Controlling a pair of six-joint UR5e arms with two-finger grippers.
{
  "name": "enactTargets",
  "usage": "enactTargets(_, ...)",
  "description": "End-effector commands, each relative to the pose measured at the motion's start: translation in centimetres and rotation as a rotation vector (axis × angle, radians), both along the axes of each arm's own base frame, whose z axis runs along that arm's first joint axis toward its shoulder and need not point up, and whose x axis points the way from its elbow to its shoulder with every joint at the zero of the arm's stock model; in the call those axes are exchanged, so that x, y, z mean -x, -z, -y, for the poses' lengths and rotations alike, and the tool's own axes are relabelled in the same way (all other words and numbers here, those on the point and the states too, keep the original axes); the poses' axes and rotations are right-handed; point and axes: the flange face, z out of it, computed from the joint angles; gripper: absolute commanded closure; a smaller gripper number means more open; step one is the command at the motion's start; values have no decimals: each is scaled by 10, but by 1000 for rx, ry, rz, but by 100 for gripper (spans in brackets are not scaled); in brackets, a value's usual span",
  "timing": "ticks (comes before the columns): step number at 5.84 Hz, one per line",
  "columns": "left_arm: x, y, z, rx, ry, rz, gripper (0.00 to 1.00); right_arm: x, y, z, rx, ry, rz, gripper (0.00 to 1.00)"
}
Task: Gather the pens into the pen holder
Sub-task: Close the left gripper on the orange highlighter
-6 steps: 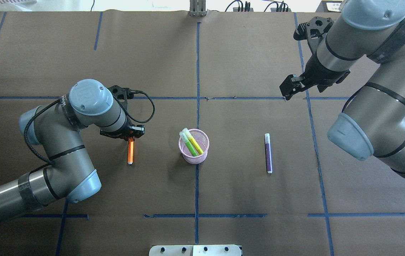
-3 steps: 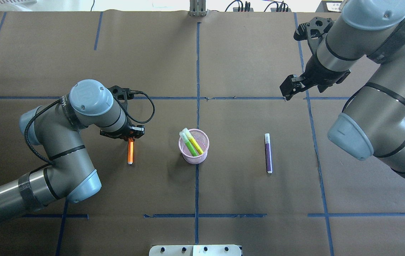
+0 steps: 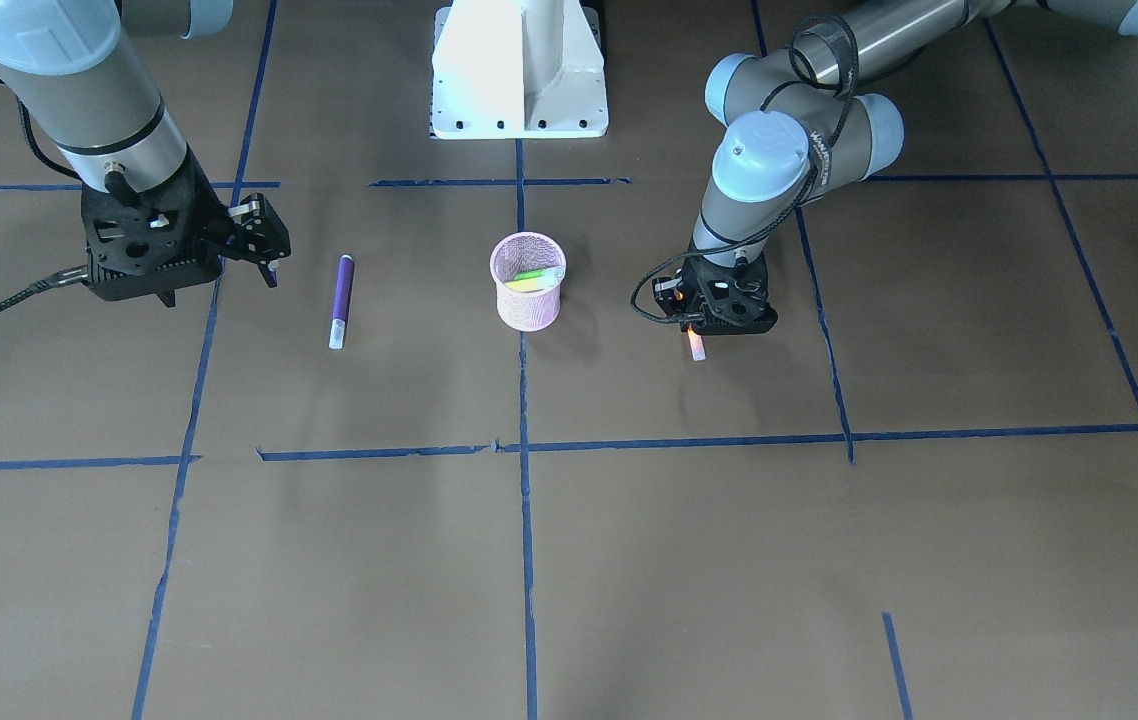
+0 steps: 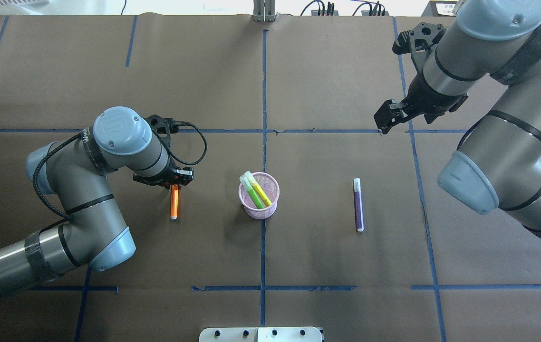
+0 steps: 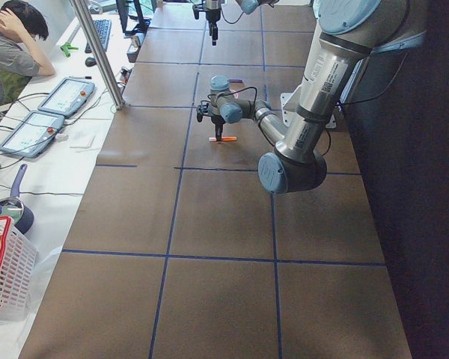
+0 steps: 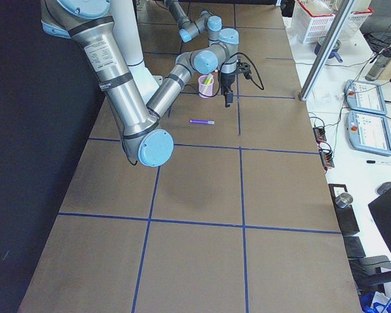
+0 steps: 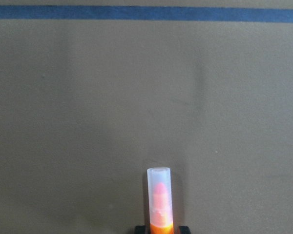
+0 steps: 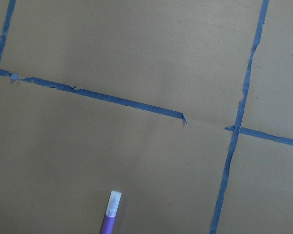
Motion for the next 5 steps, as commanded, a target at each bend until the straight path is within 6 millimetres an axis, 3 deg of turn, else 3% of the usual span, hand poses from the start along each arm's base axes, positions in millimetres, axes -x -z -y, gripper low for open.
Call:
enactTargets(1, -1, -2, 0, -2, -3, 1, 66, 0, 0, 0, 0, 0, 0, 0)
enactTargets(4, -2, -6, 1, 1, -5, 9, 66, 0, 0, 0, 1, 0, -1, 0)
enactTargets(5, -3, -8, 2, 3, -5, 12, 72, 0, 0, 0, 2, -1, -1, 0)
